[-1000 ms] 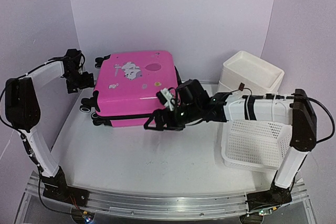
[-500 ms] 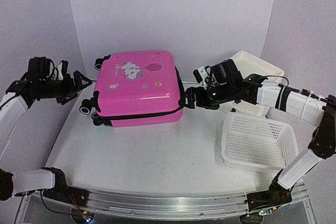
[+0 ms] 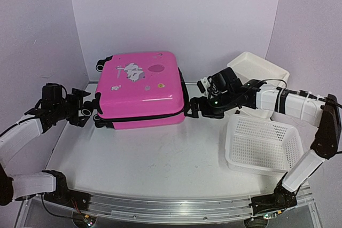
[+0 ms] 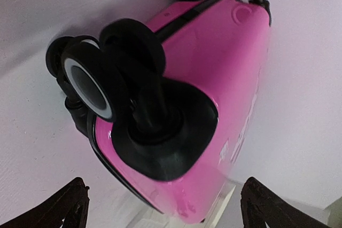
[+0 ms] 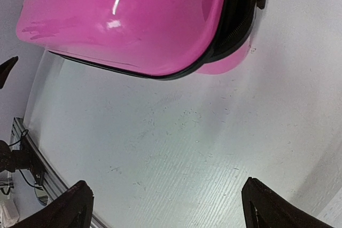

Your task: Open, take out, and arrange the luggage

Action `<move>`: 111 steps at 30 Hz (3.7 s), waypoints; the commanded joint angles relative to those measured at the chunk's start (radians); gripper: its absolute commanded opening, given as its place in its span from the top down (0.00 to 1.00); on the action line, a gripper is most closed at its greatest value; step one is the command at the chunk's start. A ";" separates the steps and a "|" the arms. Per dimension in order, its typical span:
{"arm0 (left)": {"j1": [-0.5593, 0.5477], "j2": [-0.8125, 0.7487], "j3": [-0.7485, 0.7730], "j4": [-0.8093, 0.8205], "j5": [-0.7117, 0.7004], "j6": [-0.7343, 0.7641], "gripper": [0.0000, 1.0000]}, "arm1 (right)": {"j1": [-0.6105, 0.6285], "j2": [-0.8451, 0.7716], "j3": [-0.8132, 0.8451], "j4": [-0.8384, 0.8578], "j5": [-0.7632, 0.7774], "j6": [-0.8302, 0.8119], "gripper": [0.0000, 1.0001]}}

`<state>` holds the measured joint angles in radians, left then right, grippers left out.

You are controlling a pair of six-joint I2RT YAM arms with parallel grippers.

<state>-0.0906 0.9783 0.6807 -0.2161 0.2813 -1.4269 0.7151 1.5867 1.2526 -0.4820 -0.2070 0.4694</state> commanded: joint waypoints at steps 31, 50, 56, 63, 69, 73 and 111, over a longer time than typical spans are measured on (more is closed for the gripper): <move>0.057 0.216 0.210 0.244 -0.183 0.070 0.94 | -0.085 0.199 0.214 0.001 0.300 -0.105 0.02; 0.088 0.245 0.562 0.233 0.048 -0.192 1.00 | -0.083 0.185 -0.017 0.541 0.084 -0.535 0.02; 0.088 0.285 0.639 0.233 0.021 -0.273 1.00 | -0.081 0.211 -0.058 0.889 0.057 -0.568 0.02; 0.087 0.343 0.722 0.233 0.023 -0.295 1.00 | -0.072 0.322 0.067 1.141 0.023 -0.521 0.02; 0.087 0.339 0.743 0.223 0.138 0.031 0.94 | -0.069 0.311 0.051 1.072 0.068 -0.499 0.02; 0.087 0.248 0.577 0.222 0.327 0.352 0.54 | -0.069 0.355 0.090 1.074 0.008 -0.480 0.02; -0.679 0.952 0.998 -0.430 -0.101 1.869 0.08 | -0.052 0.495 0.676 0.593 0.068 -0.353 0.02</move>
<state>-0.7670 1.8439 1.5372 -0.4984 0.0883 0.3473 0.6571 2.0956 1.8427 0.0330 -0.1387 0.1009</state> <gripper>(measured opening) 0.907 0.983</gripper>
